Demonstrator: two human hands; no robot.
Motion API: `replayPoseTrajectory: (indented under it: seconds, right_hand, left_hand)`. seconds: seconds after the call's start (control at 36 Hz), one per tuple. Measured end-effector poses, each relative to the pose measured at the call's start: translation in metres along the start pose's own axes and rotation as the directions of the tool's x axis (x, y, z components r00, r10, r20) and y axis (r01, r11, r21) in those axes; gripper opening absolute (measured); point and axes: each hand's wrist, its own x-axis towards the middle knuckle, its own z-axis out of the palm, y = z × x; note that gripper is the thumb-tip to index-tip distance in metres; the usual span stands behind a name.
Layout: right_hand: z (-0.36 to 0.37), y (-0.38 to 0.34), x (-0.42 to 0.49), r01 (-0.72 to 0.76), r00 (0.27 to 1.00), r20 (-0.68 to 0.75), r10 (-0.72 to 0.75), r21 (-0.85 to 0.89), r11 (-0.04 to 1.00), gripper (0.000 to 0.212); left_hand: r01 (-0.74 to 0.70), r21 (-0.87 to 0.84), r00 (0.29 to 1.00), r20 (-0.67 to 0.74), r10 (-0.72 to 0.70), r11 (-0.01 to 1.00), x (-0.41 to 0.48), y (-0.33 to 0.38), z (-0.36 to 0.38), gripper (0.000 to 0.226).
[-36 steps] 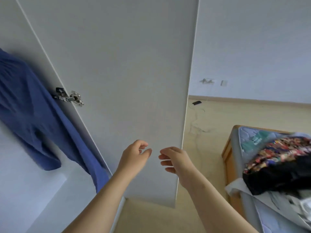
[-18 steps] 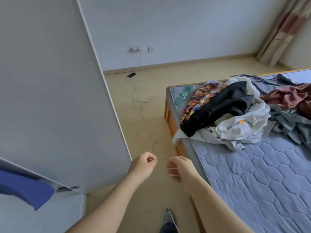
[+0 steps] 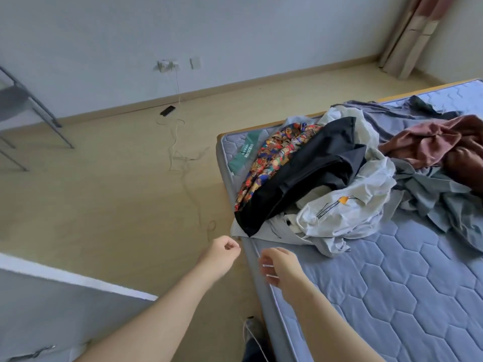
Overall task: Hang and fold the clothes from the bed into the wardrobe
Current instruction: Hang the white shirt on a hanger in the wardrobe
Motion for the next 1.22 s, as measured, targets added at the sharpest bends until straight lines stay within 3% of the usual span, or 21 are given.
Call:
replayPoseTrajectory:
  seconds: [0.22, 0.61, 0.72, 0.81, 0.83, 0.92, 0.97, 1.11, 1.22]
  right_hand:
    - [-0.067, -0.028, 0.094, -0.088, 0.992, -0.095, 0.089, 0.012, 0.996, 0.013]
    - [-0.128, -0.024, 0.23, -0.179, 0.945, -0.25, 0.212, 0.147, 0.973, 0.012]
    - [-0.129, -0.026, 0.258, -0.156, 0.927, -0.313, 0.205, 0.175, 0.972, 0.055]
    - [-0.13, -0.028, 0.272, -0.147, 0.905, -0.364, 0.218, 0.213, 0.966, 0.067]
    - [-0.131, -0.03, 0.274, -0.145, 0.9, -0.371, 0.228, 0.238, 0.96, 0.062]
    - [-0.136, -0.035, 0.276, -0.143, 0.9, -0.353, 0.256, 0.317, 0.938, 0.019]
    - [-0.139, -0.039, 0.275, -0.107, 0.911, -0.354, 0.212, 0.293, 0.95, 0.031]
    - [-0.14, -0.053, 0.253, 0.007, 0.925, -0.366, 0.105, 0.292, 0.957, 0.028]
    - [-0.141, -0.073, 0.226, 0.08, 0.947, -0.321, 0.028, 0.318, 0.945, 0.036]
  left_hand:
    - [0.04, 0.026, 0.991, 0.126, -0.043, 0.999, 0.095, 0.051, 0.069, 0.02]
    - [0.194, 0.2, 0.946, 0.22, -0.237, 0.96, 0.196, 0.05, 0.148, 0.016]
    - [0.224, 0.218, 0.941, 0.206, -0.269, 0.95, 0.208, 0.045, 0.153, 0.016]
    - [0.22, 0.243, 0.94, 0.204, -0.272, 0.945, 0.214, 0.042, 0.153, 0.016]
    - [0.219, 0.243, 0.942, 0.201, -0.27, 0.945, 0.215, 0.042, 0.151, 0.016]
    - [0.218, 0.221, 0.945, 0.197, -0.262, 0.951, 0.216, 0.044, 0.146, 0.016]
    - [0.21, 0.209, 0.949, 0.192, -0.251, 0.955, 0.216, 0.046, 0.142, 0.016]
    - [0.179, 0.172, 0.957, 0.197, -0.212, 0.969, 0.211, 0.061, 0.134, 0.015]
    - [0.11, 0.155, 0.971, 0.192, -0.139, 0.982, 0.201, 0.081, 0.129, 0.018]
